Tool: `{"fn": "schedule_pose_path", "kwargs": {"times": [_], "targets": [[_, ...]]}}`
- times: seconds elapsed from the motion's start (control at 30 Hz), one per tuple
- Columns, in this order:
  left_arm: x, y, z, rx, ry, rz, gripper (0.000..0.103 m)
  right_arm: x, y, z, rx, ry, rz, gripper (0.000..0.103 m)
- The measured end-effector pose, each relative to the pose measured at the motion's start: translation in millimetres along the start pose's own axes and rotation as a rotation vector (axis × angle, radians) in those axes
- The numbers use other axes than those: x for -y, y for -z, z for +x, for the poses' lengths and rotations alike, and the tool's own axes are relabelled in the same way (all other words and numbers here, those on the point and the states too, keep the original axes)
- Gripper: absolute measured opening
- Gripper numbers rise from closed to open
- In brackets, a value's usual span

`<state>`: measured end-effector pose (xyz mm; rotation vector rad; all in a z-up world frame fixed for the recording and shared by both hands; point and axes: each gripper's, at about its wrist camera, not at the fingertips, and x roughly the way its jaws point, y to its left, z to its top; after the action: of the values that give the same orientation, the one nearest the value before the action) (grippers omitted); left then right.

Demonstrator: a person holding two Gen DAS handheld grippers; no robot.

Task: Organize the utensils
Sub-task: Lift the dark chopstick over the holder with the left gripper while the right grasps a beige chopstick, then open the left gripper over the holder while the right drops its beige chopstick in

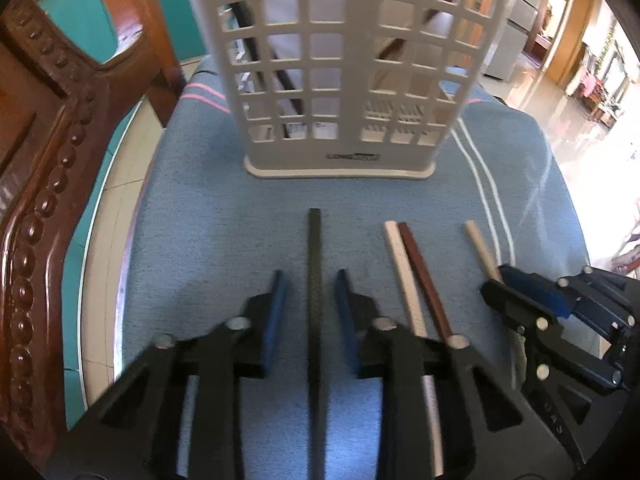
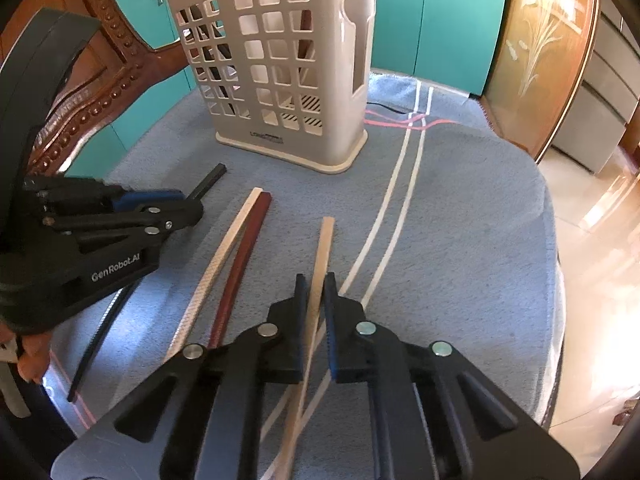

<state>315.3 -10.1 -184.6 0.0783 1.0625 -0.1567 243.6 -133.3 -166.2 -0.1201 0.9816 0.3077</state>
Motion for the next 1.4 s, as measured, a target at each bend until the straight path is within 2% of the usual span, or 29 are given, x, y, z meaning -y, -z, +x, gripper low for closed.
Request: {"fn": "schedule_pose_path", "kwargs": {"times": [0.03,0.1,0.17,0.27,0.47,0.57,0.7,0.87,1.0,1.1,1.17,1.23,1.3,1.4], "targets": [[2.2,0.6,-1.2,-0.003,0.01,0.001,0.007,1.6,-0.5,-0.7,-0.002,-0.024,0.013,0.006],[1.5,2.5,-3.7,0.002,0.056,-0.016,0.007,3.9,-2.6,-7.3,0.021,-0.062,0.032,0.006],[1.0,3.5,-9.2,0.02,0.093,-0.022,0.007,3.8,-5.0,-19.0,0.07,-0.063,0.025,0.006],[1.9,4.5,-31.4,0.088,0.083,-0.003,0.007,7.7,-7.0,-47.0,0.171,-0.089,0.037,0.006],[-7.2,15.1,-100.5,0.248,0.137,-0.008,0.007,17.0,-3.5,-127.7,0.411,-0.221,0.042,0.006],[-9.1,19.4,-138.4,0.325,0.164,0.003,0.007,15.6,0.6,-170.7,0.524,-0.257,0.007,0.007],[-3.2,25.0,-202.7,0.447,0.201,0.031,0.007,15.8,-4.7,-214.3,0.597,-0.297,0.003,0.007],[-15.0,4.6,-264.4,0.554,0.247,0.022,0.007,14.9,-44.4,-257.7,0.685,-0.334,0.027,0.007],[-24.0,-25.8,-303.5,0.677,0.209,-0.014,0.007,21.3,-82.9,-279.5,0.789,-0.316,0.079,0.007],[-33.6,-45.9,-319.7,0.776,0.168,-0.088,0.007,32.1,-110.4,-281.1,0.874,-0.283,0.21,0.007],[-38.7,-55.9,-324.1,0.858,0.12,-0.146,0.007,34.0,-120.8,-272.9,0.917,-0.224,0.257,0.007],[-41.1,-60.7,-318.7,0.908,0.066,-0.182,0.007,29.9,-129.8,-252.7,0.936,-0.12,0.264,0.007],[-40.6,-69.8,-301.3,0.901,0.072,-0.191,0.007,22.5,-136.1,-223.3,0.899,-0.042,0.222,0.007],[-37.4,-86.9,-260.5,0.841,0.037,-0.19,0.007,16.1,-137.9,-190.4,0.826,0.002,0.171,0.006]]}}
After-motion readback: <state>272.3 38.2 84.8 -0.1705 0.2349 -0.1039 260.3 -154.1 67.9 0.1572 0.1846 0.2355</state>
